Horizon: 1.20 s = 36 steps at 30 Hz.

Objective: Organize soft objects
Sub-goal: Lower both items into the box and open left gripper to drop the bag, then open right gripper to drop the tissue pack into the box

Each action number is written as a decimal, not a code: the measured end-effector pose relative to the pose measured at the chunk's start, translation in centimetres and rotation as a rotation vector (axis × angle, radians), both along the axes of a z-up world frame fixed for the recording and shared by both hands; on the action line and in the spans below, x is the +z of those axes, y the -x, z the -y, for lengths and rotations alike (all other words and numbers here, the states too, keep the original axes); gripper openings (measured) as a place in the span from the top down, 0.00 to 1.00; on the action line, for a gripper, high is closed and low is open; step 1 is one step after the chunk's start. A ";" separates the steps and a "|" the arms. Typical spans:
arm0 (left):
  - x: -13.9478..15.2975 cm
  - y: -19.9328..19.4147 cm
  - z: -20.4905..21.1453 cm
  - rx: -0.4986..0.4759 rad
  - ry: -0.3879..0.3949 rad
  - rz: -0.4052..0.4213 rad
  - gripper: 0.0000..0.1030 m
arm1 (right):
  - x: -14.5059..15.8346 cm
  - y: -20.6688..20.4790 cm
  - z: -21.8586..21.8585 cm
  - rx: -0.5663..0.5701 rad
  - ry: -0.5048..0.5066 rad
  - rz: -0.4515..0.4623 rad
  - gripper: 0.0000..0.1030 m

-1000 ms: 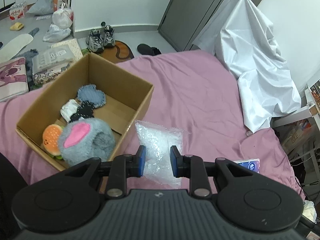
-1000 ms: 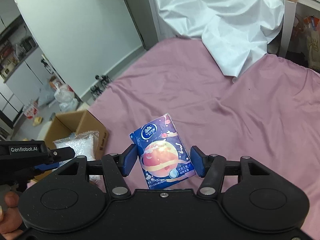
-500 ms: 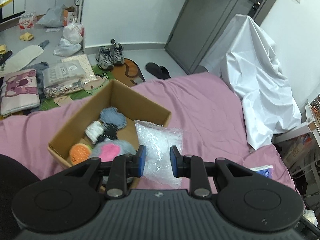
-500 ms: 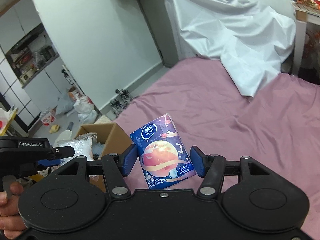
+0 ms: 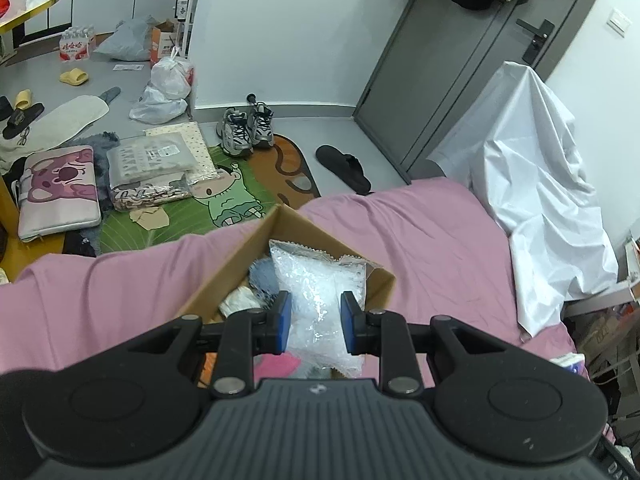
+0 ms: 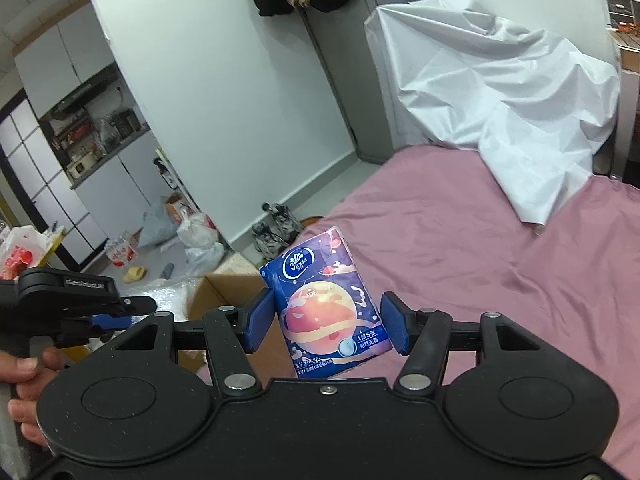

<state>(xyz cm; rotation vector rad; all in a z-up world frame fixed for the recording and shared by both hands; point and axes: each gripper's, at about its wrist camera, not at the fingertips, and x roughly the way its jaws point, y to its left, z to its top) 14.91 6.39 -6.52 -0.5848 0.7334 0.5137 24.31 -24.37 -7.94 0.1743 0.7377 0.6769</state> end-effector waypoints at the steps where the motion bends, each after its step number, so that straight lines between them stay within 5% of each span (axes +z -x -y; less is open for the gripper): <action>1: -0.1 -0.1 -0.5 0.004 0.005 0.000 0.76 | -0.1 0.0 -0.2 0.000 -0.004 -0.005 0.45; 23: -5.3 -4.1 -6.6 -0.074 0.162 -0.031 0.75 | -2.2 0.5 -9.1 0.031 0.047 0.007 0.45; 29: -5.7 -4.5 -7.6 -0.114 0.238 0.010 0.68 | -4.0 -0.3 -11.8 0.042 0.084 -0.033 0.45; 36: -5.2 -3.9 -9.7 -0.091 0.226 0.012 0.59 | -5.2 -0.5 -13.9 0.037 0.097 -0.063 0.45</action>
